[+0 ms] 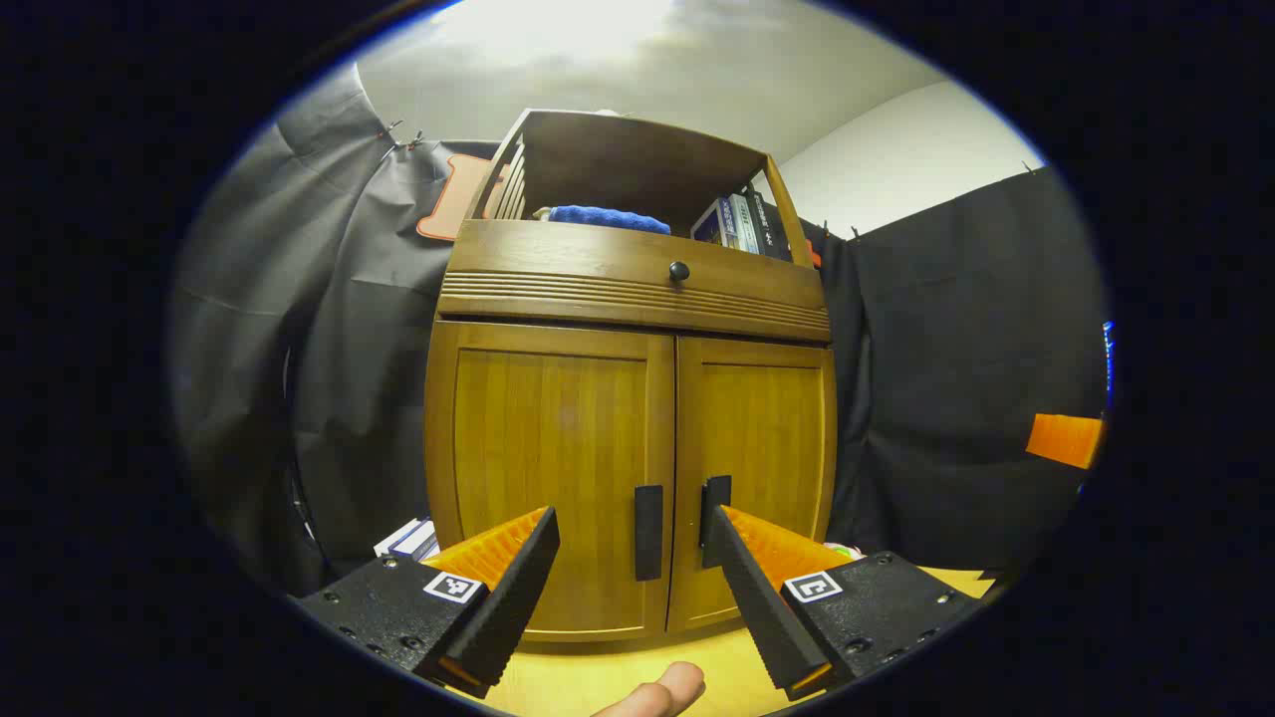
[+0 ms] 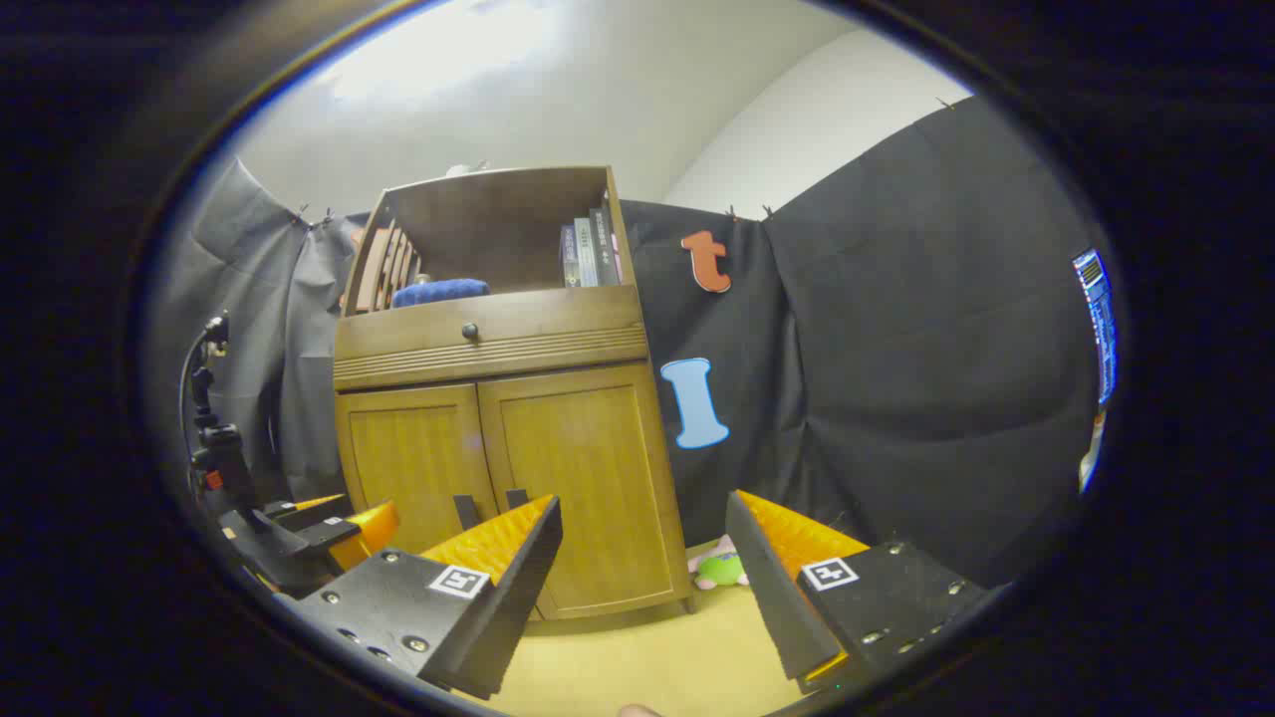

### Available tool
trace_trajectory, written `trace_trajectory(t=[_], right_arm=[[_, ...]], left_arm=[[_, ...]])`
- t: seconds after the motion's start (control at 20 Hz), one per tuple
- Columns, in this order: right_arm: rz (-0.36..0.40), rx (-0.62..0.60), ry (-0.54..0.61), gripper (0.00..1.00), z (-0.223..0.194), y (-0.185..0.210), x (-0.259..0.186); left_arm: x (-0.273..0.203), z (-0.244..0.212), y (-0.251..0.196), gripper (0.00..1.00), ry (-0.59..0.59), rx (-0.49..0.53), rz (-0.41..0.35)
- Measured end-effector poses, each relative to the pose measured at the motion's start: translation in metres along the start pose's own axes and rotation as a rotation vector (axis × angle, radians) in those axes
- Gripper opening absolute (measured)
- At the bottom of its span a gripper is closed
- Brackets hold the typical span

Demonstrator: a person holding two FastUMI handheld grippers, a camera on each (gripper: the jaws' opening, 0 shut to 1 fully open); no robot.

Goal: Open the right door of the double-door shoe cabinet with the right hand, and open the left door with the left hand.

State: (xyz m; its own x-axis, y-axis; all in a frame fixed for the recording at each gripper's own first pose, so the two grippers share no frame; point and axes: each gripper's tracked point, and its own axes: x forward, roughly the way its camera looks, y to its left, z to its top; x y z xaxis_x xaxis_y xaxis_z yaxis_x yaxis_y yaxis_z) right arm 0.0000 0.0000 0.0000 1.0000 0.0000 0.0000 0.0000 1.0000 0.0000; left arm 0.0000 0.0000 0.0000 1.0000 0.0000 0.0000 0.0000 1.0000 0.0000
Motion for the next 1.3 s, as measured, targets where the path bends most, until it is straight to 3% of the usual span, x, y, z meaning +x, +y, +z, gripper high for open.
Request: trace_trajectory(t=[0.05,0.1,0.25,0.3,0.7,0.75,0.8,0.9,0.95,1.0,1.2,1.3], right_arm=[[0.001,-0.004,-0.003,0.93,0.005,0.002,-0.005],[-0.001,-0.009,-0.009,0.98,0.008,0.003,-0.010],[-0.006,-0.020,-0.019,0.98,0.013,0.003,-0.016],[-0.004,-0.021,-0.014,0.93,0.009,0.004,-0.015],[0.020,-0.011,0.012,0.98,-0.014,0.015,0.002],[0.025,-0.013,0.018,0.98,-0.019,0.018,0.006],[0.032,-0.012,0.026,0.98,-0.024,0.022,0.011],[0.055,-0.005,0.046,0.98,-0.034,0.030,0.021],[0.065,-0.004,0.050,0.93,-0.036,0.035,0.026],[0.072,-0.005,0.049,0.98,-0.036,0.038,0.032],[0.091,-0.033,0.057,0.98,-0.036,0.052,0.072],[0.121,-0.062,0.070,0.98,-0.035,0.066,0.099]], left_arm=[[-0.001,0.001,-0.002,0.91,0.001,0.003,-0.005],[-0.002,-0.001,-0.001,0.91,0.003,0.007,-0.008],[-0.005,0.002,0.005,0.92,-0.005,0.024,-0.006],[-0.006,0.003,0.009,0.92,-0.010,0.015,0.004],[-0.008,0.007,0.021,0.92,-0.014,-0.034,0.001],[-0.009,0.009,0.021,0.98,-0.016,-0.039,-0.004],[-0.009,0.010,0.023,0.92,-0.020,-0.040,-0.003],[-0.009,0.013,0.028,0.92,-0.024,-0.046,0.001],[-0.009,0.013,0.028,0.95,-0.024,-0.052,0.004],[-0.009,0.013,0.030,0.92,-0.022,-0.061,0.013],[-0.007,0.011,0.037,0.95,-0.011,-0.056,0.007],[-0.001,0.010,0.045,0.92,-0.005,-0.061,0.022]])
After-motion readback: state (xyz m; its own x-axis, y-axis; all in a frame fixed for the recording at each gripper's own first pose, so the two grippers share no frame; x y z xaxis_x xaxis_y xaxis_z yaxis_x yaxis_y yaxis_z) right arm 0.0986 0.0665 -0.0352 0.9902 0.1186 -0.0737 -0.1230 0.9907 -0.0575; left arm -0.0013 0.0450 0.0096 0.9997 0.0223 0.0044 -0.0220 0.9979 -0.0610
